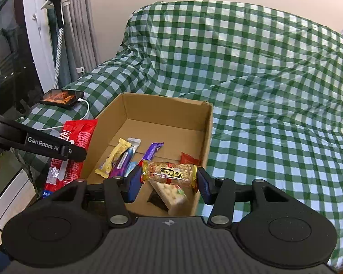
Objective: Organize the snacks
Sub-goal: 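Carry the red wafer packet and gold candy over the box with both tools, then open both tools to drop the wafer packet and gold candy into the box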
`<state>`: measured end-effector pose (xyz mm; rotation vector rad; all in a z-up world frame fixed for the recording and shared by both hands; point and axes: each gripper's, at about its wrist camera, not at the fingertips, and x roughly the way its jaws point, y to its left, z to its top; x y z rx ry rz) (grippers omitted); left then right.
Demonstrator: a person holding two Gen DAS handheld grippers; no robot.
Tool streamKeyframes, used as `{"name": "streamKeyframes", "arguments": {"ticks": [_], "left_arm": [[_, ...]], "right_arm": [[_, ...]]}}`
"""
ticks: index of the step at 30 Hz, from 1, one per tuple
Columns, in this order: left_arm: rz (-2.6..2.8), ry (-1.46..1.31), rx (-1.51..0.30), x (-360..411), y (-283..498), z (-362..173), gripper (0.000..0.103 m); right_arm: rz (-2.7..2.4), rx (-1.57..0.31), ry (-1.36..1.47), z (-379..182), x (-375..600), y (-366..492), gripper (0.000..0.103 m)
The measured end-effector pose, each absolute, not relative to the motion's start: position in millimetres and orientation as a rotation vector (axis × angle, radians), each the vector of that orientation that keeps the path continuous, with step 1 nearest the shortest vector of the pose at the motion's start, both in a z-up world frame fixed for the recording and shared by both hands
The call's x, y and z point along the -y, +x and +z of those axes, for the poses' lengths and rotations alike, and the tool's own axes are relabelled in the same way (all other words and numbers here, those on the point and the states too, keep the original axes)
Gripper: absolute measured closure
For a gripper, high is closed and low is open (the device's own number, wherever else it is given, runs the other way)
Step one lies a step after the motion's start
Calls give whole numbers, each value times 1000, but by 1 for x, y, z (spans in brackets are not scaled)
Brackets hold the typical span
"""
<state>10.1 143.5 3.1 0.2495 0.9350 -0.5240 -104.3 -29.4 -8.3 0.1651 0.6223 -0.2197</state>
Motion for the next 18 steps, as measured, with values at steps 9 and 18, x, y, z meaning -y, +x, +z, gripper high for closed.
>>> {"name": "streamKeyframes", "arguments": {"ticks": [9, 18], "left_arm": [[-517, 279, -970, -128, 47, -18, 54], [-512, 317, -992, -109, 79, -39, 54]], "right_arm": [[-225, -657, 184, -23, 47, -63, 50], [-225, -689, 211, -44, 63, -26, 50]]}}
